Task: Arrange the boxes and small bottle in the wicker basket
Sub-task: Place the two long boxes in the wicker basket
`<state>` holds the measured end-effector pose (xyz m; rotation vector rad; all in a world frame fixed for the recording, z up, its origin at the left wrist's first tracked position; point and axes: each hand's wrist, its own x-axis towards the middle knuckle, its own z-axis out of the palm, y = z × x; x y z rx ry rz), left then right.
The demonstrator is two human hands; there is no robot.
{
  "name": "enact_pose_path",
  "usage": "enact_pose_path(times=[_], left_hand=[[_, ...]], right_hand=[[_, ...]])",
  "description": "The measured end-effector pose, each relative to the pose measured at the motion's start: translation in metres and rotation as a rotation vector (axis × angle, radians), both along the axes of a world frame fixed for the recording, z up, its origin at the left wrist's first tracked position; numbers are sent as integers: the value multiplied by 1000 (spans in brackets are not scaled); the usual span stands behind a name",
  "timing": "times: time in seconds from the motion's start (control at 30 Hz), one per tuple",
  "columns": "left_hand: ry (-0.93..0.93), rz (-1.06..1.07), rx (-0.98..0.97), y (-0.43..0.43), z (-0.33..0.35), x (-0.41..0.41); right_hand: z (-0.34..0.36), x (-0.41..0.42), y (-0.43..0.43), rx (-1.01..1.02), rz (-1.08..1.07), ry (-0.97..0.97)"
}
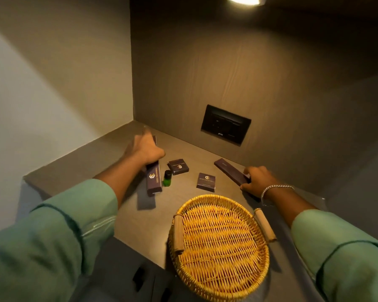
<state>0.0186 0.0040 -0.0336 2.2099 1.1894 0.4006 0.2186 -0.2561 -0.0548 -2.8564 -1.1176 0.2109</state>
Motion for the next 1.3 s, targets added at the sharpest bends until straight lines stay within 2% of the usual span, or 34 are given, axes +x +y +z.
enact_pose_path(times=[0.13,0.23,0.37,0.53,0.67,0.93,1.3], left_hand=[[-90,-105,94,-17,46,2],[-119,-221,40,-44,62,2],[-115,-393,-53,-93,49,1],[-27,-435,-73,-128,24,0],[74,-447,24,-128,6,-7],[157,-511,43,-120,-2,-15],[253,-620,-12,-114,10,-12]], right_hand=[[39,-8,-1,155,40,-23],[74,-33,-6,266,67,8],[96,-81,-20,346,91,74],[84,-124,-37,209,-12,177],[51,-143,-48,181,-85,124],[22,-167,-49,49,-130,5],[27,-172,-45,-1,-160,35]])
